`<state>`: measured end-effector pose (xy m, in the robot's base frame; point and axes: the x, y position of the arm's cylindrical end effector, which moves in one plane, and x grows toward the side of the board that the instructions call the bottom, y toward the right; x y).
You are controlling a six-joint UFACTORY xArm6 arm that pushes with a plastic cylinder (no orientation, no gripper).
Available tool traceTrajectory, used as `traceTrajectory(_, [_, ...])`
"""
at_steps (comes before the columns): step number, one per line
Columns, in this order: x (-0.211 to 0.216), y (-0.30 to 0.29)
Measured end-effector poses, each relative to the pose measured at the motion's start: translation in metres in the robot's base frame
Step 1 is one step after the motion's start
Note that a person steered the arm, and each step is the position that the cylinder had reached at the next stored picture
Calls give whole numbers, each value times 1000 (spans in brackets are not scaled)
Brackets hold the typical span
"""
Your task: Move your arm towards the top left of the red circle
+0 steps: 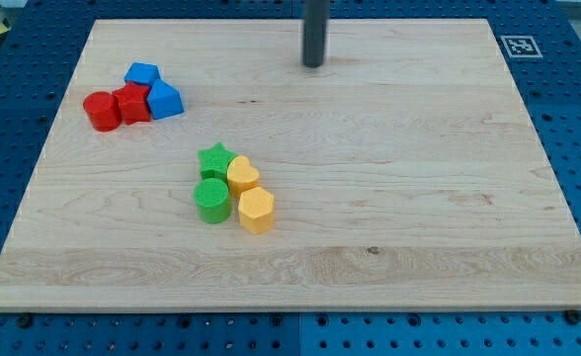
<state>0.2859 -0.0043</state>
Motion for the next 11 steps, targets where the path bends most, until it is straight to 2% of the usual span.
traceTrajectory(4, [-4,-274])
traceTrajectory(5, [18,-300])
traceTrajectory(6, [25,-301])
traceTrajectory(7, [52,-300])
traceTrajectory(11, [54,-301])
